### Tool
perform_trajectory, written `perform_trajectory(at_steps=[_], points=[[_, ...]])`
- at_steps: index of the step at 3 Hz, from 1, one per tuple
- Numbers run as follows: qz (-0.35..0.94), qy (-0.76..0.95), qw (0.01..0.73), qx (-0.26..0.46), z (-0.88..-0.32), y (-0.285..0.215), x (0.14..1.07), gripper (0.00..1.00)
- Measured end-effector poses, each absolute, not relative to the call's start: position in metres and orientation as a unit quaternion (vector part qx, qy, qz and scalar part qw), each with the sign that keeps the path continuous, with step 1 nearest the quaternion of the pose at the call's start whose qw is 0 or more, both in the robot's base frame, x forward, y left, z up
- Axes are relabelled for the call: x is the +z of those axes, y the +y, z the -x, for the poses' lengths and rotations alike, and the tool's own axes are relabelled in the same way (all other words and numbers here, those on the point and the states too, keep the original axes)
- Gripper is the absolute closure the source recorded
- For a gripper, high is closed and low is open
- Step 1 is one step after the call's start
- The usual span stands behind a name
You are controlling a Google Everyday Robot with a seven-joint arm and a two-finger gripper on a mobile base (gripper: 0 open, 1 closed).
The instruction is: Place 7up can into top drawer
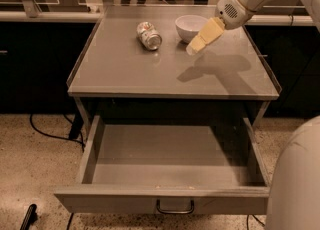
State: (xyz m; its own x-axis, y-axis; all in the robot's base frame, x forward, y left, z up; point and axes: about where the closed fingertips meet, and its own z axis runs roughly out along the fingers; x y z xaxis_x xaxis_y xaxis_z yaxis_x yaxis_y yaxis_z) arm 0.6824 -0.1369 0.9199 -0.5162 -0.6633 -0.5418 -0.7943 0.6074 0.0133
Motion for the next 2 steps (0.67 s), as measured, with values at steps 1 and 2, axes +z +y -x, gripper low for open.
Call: perform_trajectory(at_steps=[1,2], points=[[0.416,0.864,0.248,0.135,-0.679,-0.140,0.915,0.00],[0.411,0.857,0.272,0.152,-0.694,-0.128,0.907,0.00]])
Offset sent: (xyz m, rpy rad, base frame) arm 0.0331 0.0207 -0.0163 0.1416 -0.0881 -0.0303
